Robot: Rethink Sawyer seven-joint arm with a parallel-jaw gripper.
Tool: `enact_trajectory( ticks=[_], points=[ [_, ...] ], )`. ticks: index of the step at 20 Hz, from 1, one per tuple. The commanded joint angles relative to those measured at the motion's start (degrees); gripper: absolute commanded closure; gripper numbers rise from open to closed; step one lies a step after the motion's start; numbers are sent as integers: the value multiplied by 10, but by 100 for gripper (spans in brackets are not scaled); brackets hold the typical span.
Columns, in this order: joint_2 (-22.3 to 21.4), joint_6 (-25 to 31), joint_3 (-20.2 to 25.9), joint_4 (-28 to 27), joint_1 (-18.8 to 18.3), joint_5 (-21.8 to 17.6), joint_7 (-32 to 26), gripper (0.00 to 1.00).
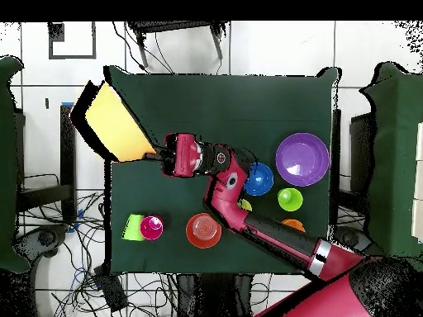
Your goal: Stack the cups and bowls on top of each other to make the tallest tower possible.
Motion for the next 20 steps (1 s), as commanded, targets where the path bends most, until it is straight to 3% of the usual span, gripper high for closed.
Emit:
enact_trajectory(
  ticks=[1, 12, 20],
  points=[
    [84, -17, 37, 62, -26, 95, -70, 100],
    [146, 70, 5, 20, -37, 68, 31, 100],
    [150, 66, 17, 18, -40, 65, 35, 100]
  ],
)
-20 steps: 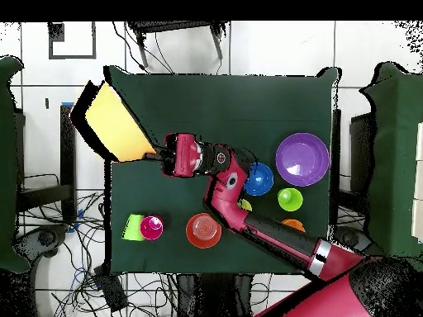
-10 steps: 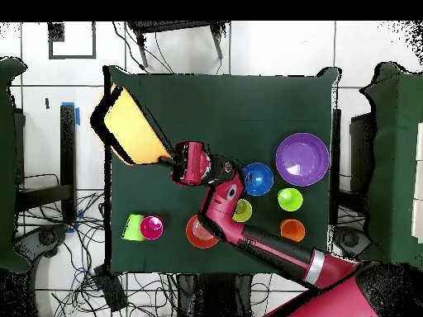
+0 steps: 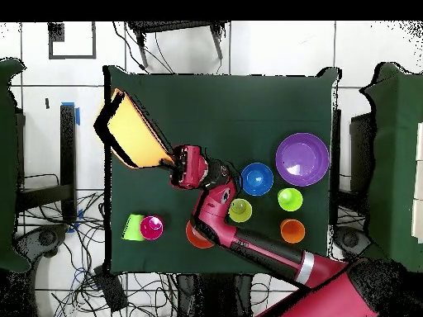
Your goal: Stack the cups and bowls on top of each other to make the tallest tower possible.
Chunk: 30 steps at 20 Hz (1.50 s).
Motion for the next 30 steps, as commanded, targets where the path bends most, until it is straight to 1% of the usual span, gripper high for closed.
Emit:
enact_trajectory(
  ticks=[1, 4, 9, 14, 23, 24, 26, 27, 30],
  points=[
    [28, 45, 2, -21, 4, 24, 40, 100],
    [33, 47, 9, -19, 2, 31, 44, 100],
    [41, 61, 7, -33, 6, 20, 51, 100],
    [37, 71, 8, -32, 0, 14, 63, 100],
    [21, 67, 2, -32, -2, 3, 60, 100],
    [20, 63, 2, -30, -4, 4, 55, 100],
    [20, 50, 8, -21, -9, 21, 56, 100],
    [20, 44, 12, -16, -11, 30, 56, 0],
    [25, 57, 7, -31, -7, 14, 55, 0]
  ],
)
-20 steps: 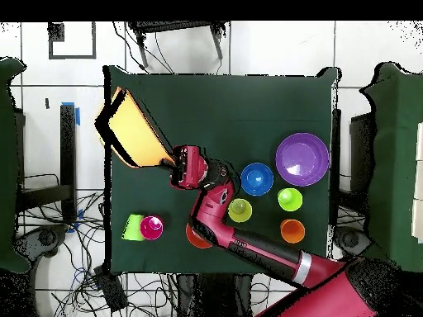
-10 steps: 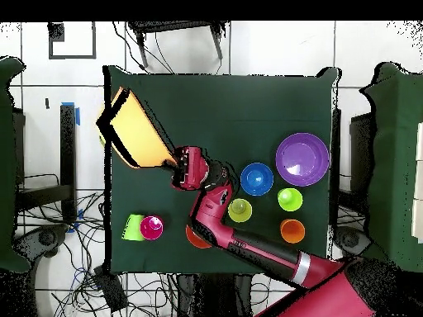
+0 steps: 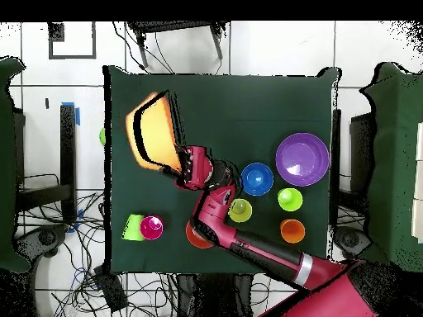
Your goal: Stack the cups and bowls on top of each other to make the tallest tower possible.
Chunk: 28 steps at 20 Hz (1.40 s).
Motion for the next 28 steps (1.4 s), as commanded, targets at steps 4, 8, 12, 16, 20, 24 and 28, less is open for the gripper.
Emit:
enact_trajectory(
  ticks=[4, 8, 12, 16, 20, 24, 28],
  points=[
    [3, 51, -9, -47, 15, -3, 60, 0],
    [2, 57, -14, -55, 18, -13, 63, 0],
    [6, 60, -16, -63, 21, -21, 57, 0],
    [7, 63, -16, -65, 21, -23, 54, 0],
    [6, 75, -23, -79, 28, -34, 51, 0],
    [6, 78, -26, -88, 31, -41, 43, 0],
    [3, 60, -49, -140, 52, -111, -44, 0]
  ],
)
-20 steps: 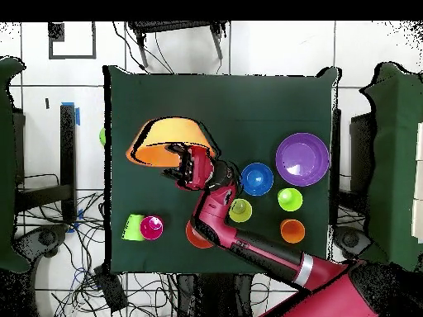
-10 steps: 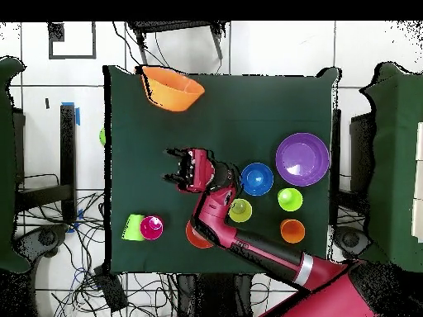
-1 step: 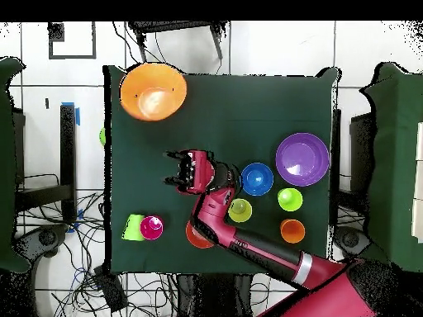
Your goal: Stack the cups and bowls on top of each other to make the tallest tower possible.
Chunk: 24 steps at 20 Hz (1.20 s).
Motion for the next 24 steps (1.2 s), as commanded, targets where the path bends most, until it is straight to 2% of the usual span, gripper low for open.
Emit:
enact_trajectory(
  ticks=[1, 3, 4, 7, 14, 18, 21, 24],
  points=[
    [1, 10, -60, -155, 57, -91, -85, 0],
    [-15, -11, -84, -231, 86, -177, -146, 0],
    [-27, -23, -92, -257, 96, -212, -156, 0],
    [-55, -83, -96, -283, 103, -284, -166, 0],
    [-102, -253, -71, -281, 96, -430, -134, 0],
    [-155, -296, -69, -282, 106, -500, -90, 0],
    [-215, -343, -79, -274, 113, -559, -58, 0],
    [-253, -368, -74, -253, 118, -582, -22, 0]
  ],
)
